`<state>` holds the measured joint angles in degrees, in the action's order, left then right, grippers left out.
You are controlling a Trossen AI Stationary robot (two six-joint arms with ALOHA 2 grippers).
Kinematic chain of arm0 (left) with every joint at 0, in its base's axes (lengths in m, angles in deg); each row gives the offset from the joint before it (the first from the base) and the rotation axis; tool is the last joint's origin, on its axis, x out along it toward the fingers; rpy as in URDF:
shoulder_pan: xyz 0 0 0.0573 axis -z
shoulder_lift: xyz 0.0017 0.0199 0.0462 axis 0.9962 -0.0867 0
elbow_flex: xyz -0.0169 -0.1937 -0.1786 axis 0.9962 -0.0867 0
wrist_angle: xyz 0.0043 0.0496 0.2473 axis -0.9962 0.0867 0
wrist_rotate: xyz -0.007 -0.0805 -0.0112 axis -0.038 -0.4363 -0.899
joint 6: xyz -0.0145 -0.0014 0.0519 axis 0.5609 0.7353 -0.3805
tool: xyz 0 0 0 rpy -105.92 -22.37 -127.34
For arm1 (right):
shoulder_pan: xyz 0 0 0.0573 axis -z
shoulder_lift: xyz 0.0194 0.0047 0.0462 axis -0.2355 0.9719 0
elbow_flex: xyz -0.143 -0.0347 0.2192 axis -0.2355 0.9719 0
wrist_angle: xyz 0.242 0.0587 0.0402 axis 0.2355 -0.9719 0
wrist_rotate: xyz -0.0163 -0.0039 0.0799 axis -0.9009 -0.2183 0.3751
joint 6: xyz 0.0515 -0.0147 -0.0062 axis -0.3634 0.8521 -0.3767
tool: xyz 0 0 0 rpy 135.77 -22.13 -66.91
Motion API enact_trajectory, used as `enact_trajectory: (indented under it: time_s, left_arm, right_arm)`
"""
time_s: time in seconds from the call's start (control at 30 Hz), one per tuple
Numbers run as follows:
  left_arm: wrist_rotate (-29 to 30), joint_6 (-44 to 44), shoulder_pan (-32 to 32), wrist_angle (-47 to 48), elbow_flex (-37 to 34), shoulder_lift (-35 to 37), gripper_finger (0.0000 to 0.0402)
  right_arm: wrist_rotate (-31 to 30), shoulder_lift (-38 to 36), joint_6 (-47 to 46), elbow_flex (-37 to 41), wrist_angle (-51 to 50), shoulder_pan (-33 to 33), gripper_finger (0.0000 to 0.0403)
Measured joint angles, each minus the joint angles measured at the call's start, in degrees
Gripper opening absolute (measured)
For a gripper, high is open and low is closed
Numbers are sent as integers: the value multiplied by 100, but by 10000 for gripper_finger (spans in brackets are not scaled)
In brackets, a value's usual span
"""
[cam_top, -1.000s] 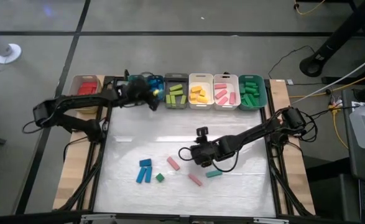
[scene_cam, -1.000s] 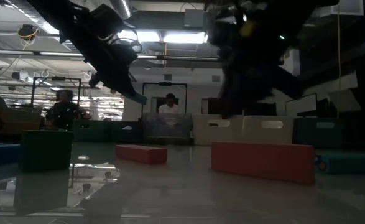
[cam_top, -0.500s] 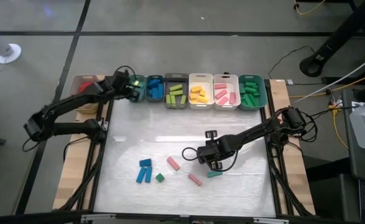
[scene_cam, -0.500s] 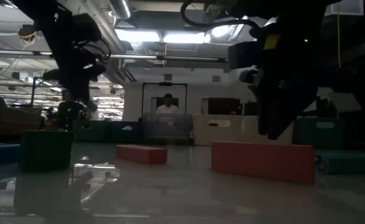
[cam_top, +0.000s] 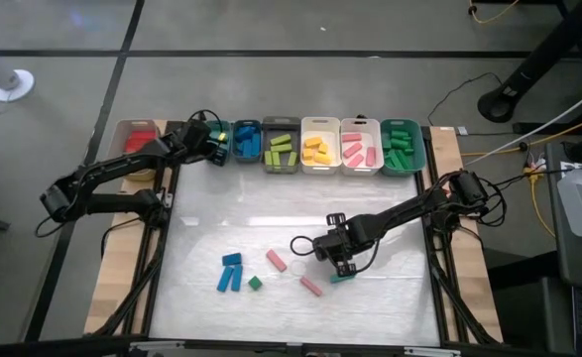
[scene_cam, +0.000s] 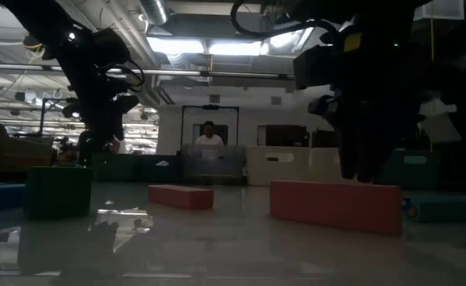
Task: Sort blocks
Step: Put the light blue block into the left green bin
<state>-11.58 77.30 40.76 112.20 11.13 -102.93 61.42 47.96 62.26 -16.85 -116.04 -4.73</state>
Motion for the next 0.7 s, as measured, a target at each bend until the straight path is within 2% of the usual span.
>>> enact_trajectory:
  time_s: [0.2,0.27,0.33,0.5,0.7]
  left_arm:
    - [-288,275,13,32,0,3,128]
    - [-289,255,13,32,0,3,129]
    - [-289,289,13,34,0,3,129]
    - [-289,297,13,43,0,3,129]
    - [-293,299,13,45,0,3,129]
  right_arm:
    - [1411,0,-49,-112,-162,-6,122]
    - [1638,0,-395,-225,-246,-7,122]
    - [1701,0,-695,-362,-422,-10,122]
    - [1792,-2,-772,-446,-471,-198,122]
    - [1086,82,-777,-442,-391,-681,122]
